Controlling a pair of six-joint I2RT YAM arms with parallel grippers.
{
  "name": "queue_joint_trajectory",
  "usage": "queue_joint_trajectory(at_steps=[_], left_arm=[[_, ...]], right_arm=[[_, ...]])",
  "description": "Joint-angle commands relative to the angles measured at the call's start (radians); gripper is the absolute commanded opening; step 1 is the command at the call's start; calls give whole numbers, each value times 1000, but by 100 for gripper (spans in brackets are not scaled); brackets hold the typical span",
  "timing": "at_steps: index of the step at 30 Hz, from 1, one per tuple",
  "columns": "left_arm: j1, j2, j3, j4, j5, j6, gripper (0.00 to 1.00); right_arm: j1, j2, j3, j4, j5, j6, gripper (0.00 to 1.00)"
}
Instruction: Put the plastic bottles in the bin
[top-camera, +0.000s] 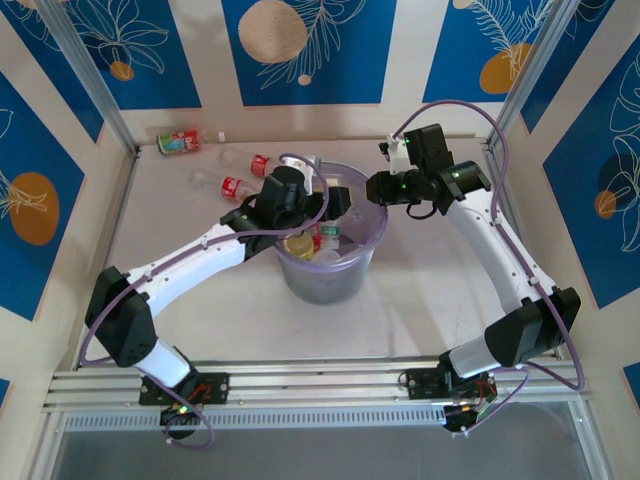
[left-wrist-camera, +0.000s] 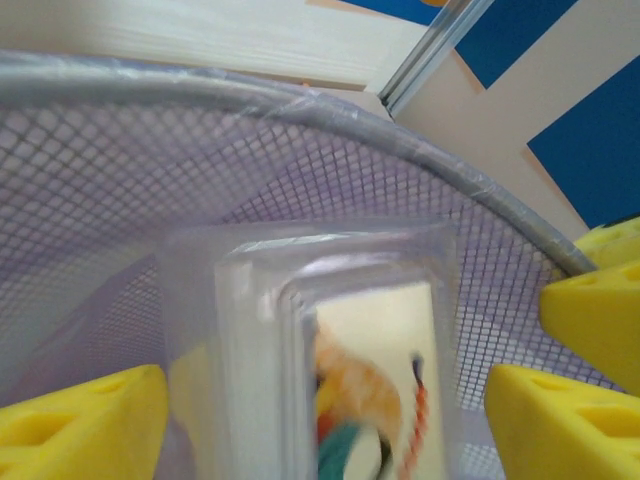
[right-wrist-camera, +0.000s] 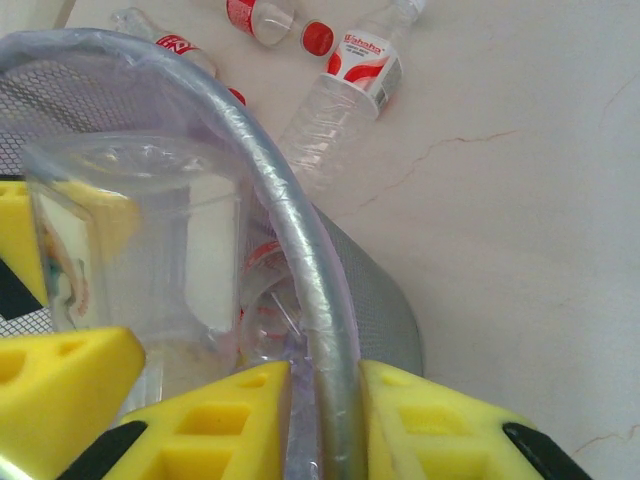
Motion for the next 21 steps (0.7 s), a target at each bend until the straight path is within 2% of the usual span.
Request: queue_joint_trajectory(at_steps=[1,4,14,21], left_arm=[[-9,-26,-3,-28,11,25,92],[-9,-37,0,-37,2,35,100],[-9,-85,26,-77,-28,85,100],[-4,-133,61,-149,-94,163,100]], right_arm=[[11,4,33,-10,-8,-3,23],[11,6,33,-10,-8,-3,23],[12,3,35,-11,-8,-1,23],[14,0,43,-15,-7,-3,26]])
